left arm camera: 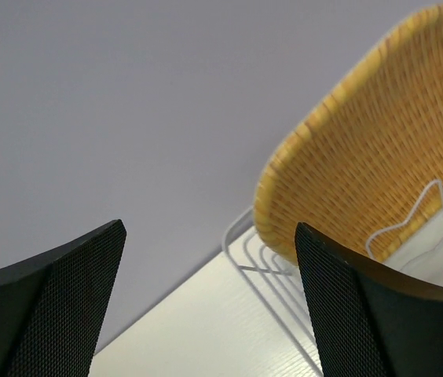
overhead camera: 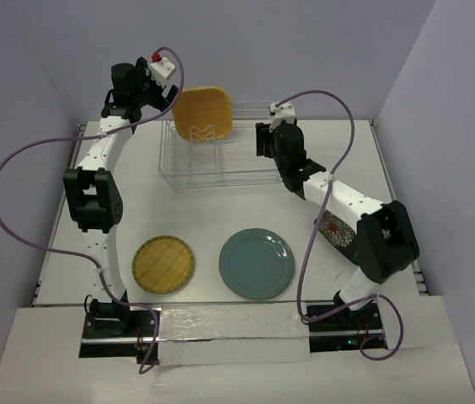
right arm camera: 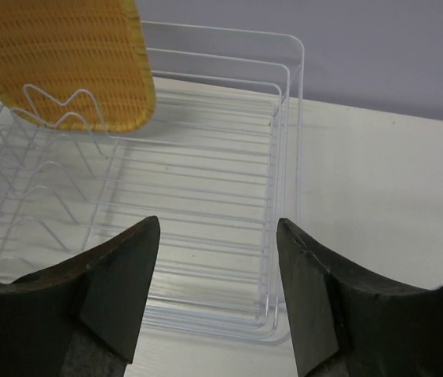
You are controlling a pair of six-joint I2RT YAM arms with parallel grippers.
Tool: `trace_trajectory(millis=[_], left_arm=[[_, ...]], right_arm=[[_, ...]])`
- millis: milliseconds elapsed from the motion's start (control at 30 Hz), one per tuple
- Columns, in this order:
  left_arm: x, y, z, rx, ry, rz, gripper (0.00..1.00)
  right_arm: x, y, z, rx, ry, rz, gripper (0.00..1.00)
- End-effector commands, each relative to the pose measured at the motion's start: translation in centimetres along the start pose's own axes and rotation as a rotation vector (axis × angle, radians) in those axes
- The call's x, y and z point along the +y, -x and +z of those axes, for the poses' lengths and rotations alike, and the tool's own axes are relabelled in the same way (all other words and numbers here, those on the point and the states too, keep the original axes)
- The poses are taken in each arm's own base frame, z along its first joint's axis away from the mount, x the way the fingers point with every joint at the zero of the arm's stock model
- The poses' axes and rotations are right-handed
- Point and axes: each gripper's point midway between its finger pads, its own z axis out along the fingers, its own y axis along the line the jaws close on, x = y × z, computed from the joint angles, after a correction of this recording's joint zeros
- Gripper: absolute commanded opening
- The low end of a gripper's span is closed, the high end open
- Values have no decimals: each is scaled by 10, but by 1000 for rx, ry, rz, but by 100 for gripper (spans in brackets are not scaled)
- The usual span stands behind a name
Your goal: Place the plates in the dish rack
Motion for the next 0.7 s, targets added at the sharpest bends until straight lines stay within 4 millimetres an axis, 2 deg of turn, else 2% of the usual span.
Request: trace_trajectory(millis=[0,33,67,167,200,233,267,300,333,367,400,433,467,500,533,600,667], left_arm=[[42,85,-45,-121,149,-24,99],[47,92,-53,-131,184,-55,99],[52,98,-60,-144,217,-85,99],[74,124,-95,-212,368,-261,99],[75,125,-96,-214,374,-272,99],[79,131,-112,-227,432,-387,99],[77,130,-119,-220,445,-453,99],[78,126,-135,-199,516,-608,99],[70,109,-138,-153,542,-679,99],[61,96,-141,-128,558,-810,99],[40,63,-152,-24,593,-916,99],[31,50,-158,17,609,-953,99],[15,32,-164,58,622,-1038,99],[-5,7,-175,117,644,-1107,99],[-22,-16,-186,173,664,-1135,99],[-47,-40,-204,223,685,-1198,99],[-76,-60,-229,249,679,-1255,99]], right_arm=[[-1,39,-24,-101,9,47,78],[-4,45,-31,-116,2,62,91],[-6,49,-37,-126,0,74,97],[-9,55,-55,-134,10,124,100],[-9,52,-56,-125,11,133,100],[-11,51,-65,-122,10,153,100],[-13,48,-71,-121,12,166,100],[-14,36,-77,-102,14,170,100],[-16,42,-89,-124,23,187,100],[-17,25,-96,-93,34,207,100],[-16,24,-110,-98,62,233,100],[-16,21,-116,-93,73,249,100],[-13,5,-123,-56,98,261,100],[-8,-7,-134,-31,142,274,100],[-3,-10,-144,-22,188,287,100],[7,-28,-157,19,256,315,100],[20,-33,-171,38,347,343,100]])
